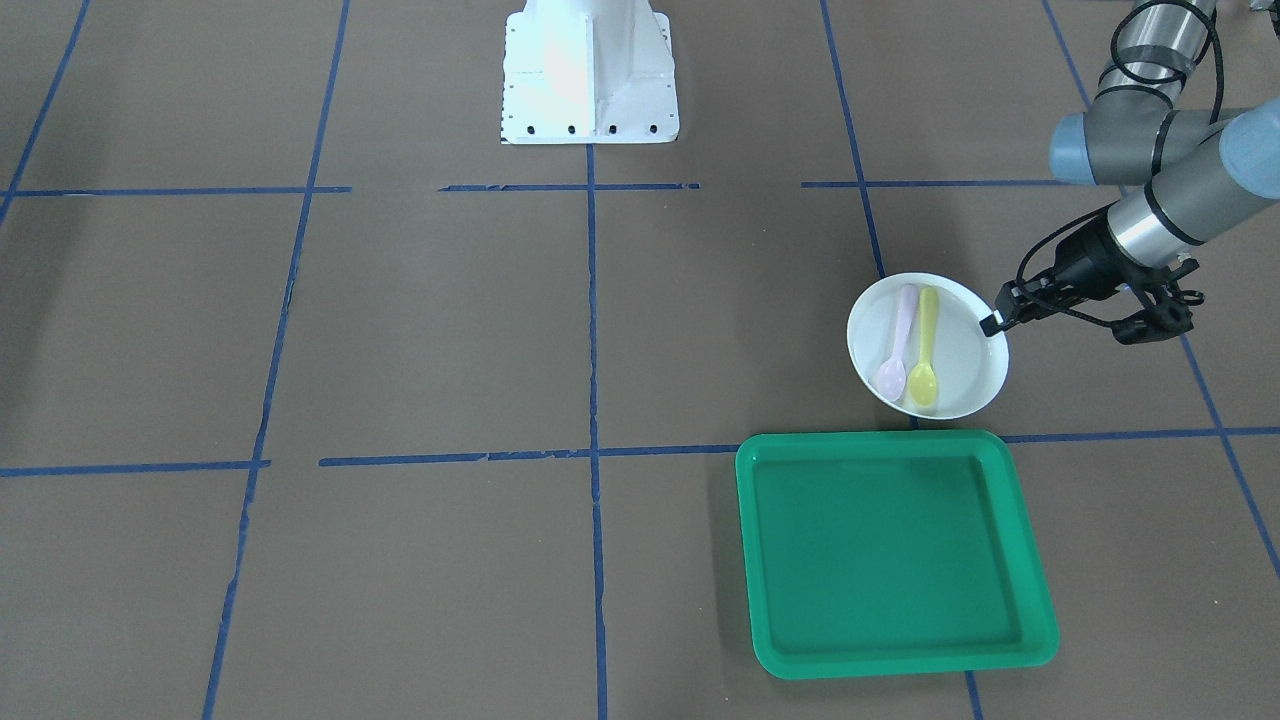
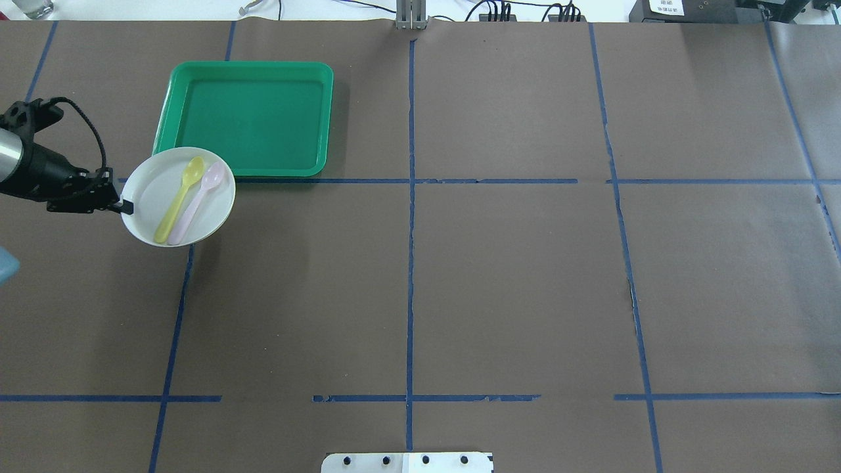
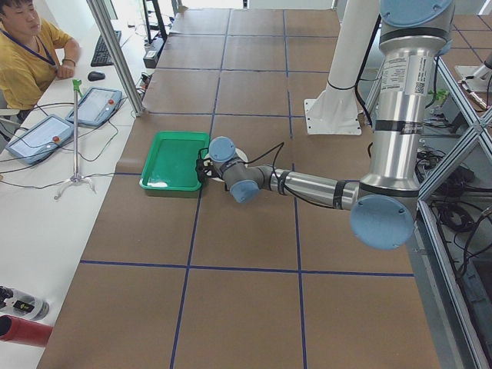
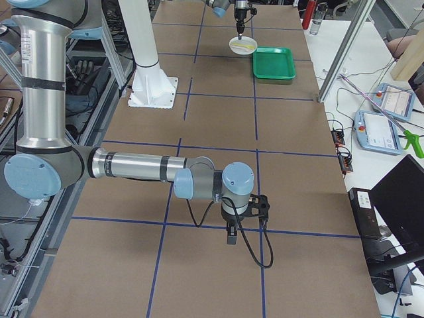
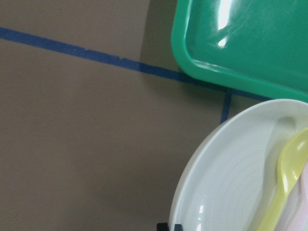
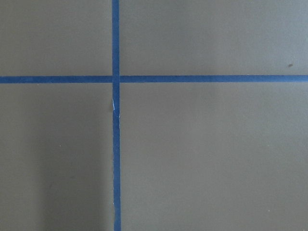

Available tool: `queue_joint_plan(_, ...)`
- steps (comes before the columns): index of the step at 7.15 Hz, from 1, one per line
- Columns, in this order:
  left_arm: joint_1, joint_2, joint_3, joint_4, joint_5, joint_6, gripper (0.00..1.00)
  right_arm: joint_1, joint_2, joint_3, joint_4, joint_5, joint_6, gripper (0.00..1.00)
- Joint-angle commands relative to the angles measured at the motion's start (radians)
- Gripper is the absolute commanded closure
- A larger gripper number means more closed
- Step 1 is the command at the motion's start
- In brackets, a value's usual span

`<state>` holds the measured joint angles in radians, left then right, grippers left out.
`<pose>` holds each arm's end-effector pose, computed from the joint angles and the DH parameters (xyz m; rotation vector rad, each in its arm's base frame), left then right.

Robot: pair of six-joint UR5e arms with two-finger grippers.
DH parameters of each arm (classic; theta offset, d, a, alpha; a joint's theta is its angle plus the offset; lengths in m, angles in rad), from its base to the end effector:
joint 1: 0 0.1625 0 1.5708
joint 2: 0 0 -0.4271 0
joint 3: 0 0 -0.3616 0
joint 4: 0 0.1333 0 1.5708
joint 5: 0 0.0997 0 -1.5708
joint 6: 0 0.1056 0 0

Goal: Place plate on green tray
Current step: 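Lift the white plate with the left gripper toward the green tray, then lower the plate onto the green tray and open the left gripper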

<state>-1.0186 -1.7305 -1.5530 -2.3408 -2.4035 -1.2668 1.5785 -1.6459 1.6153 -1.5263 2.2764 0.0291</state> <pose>0.2379 -0.4913 0.4977 -0.0832 1.1468 -0.2552 0.0681 -0.4297 0.6785 0.0058 -0.7057 0.0304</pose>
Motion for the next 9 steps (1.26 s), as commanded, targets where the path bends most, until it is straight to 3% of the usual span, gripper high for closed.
queue_joint_plan(1,0.0,-0.185,0.164,0.011,0.007,-0.15,1.0,0.0,0.0,0.0,0.0,0.002,0.0,0.0)
queue_joint_plan(5,-0.002,-0.334,0.364,0.012,0.104,-0.226,1.0,0.0,0.0,0.0,0.0,0.0,0.0,0.0)
queue_joint_plan(9,0.0,-0.388,0.433,0.003,0.144,-0.227,1.0,0.0,0.0,0.0,0.0,0.0,0.0,0.0)
